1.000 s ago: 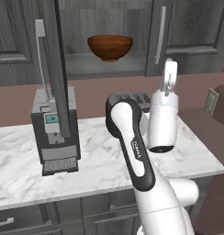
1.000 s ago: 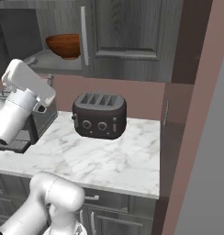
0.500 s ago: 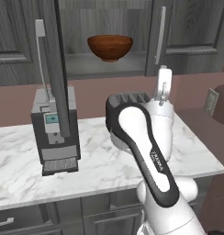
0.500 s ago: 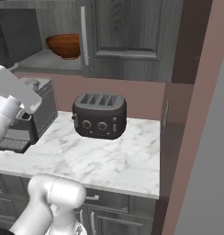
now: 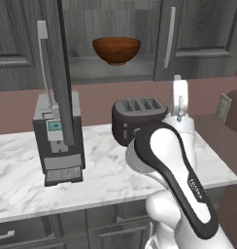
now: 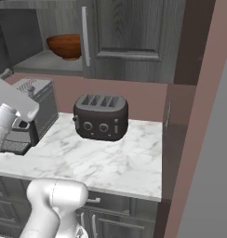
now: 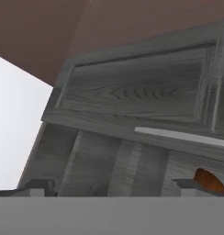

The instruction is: Open the cabinet. Pick the bowls from the counter and place them in the cabinet. Then close the cabinet.

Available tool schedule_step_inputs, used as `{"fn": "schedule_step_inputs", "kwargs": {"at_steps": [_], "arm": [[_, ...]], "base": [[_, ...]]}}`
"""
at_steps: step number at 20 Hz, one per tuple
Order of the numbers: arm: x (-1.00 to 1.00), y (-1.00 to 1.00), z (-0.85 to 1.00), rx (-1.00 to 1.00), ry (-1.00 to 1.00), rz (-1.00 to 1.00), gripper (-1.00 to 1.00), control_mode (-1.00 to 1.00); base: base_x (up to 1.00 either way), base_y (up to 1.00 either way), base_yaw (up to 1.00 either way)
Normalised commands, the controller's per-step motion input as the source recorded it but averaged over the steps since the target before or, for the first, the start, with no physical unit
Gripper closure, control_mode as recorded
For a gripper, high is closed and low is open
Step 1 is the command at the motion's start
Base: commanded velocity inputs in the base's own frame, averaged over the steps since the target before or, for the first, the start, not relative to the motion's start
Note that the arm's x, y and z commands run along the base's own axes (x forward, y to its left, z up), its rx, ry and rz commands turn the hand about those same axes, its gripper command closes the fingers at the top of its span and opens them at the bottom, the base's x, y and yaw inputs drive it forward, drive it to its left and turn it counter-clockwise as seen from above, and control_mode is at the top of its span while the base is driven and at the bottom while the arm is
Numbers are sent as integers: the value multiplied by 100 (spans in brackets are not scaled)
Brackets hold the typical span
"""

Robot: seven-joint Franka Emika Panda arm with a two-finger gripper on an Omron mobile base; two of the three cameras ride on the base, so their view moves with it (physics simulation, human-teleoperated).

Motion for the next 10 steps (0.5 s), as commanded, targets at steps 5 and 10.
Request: {"fn": "schedule_step_inputs", "kwargs": {"at_steps": [5, 10], "arm": [[-54, 48, 0, 0, 5, -9, -100, -100], [-34, 43, 0, 0, 5, -6, -100, -100]], "base": [[0, 0, 0], [0, 0, 0]]}}
